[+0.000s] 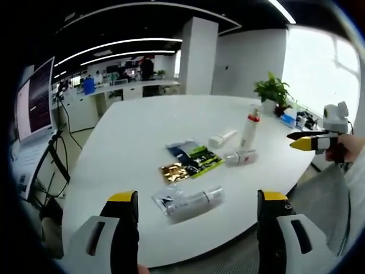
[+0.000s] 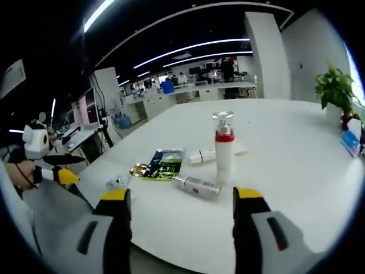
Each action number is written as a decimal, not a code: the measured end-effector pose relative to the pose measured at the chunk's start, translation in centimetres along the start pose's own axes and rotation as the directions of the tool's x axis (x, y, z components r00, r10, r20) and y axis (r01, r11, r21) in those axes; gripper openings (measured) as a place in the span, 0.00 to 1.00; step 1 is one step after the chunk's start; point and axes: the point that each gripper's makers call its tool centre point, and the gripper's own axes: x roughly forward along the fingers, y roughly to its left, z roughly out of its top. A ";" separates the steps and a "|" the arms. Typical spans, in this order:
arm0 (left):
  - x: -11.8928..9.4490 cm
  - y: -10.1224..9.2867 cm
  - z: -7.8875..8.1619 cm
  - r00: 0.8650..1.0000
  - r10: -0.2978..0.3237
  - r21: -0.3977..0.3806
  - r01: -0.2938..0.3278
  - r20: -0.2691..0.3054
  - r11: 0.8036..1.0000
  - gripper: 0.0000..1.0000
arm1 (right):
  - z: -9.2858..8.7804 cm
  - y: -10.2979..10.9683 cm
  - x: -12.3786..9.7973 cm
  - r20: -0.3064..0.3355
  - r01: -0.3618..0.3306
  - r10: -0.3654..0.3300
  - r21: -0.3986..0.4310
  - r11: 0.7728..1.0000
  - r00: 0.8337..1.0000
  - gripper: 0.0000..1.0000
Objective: Arrange the skincare products in the storage area until every visible bottle or jar stands upright without overlapping.
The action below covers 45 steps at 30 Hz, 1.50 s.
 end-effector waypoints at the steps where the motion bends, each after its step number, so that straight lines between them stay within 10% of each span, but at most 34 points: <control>1: 0.0 0.0 0.0 1.000 0.001 0.001 -0.001 -0.003 1.000 0.84 | 0.1 -0.1 -0.1 0.007 -0.001 0.001 0.001 1.000 1.000 0.73; 29: 1.3 0.0 -1.5 0.990 -0.045 -0.037 0.041 -0.134 0.999 0.91 | 0.6 -0.7 0.4 0.069 0.005 -0.004 -0.008 1.000 0.998 0.84; 45: 8.8 -2.8 1.7 0.962 -0.184 0.005 0.189 -0.202 0.982 0.93 | -0.3 -0.5 0.8 0.010 0.016 -0.015 -0.097 0.995 1.000 0.91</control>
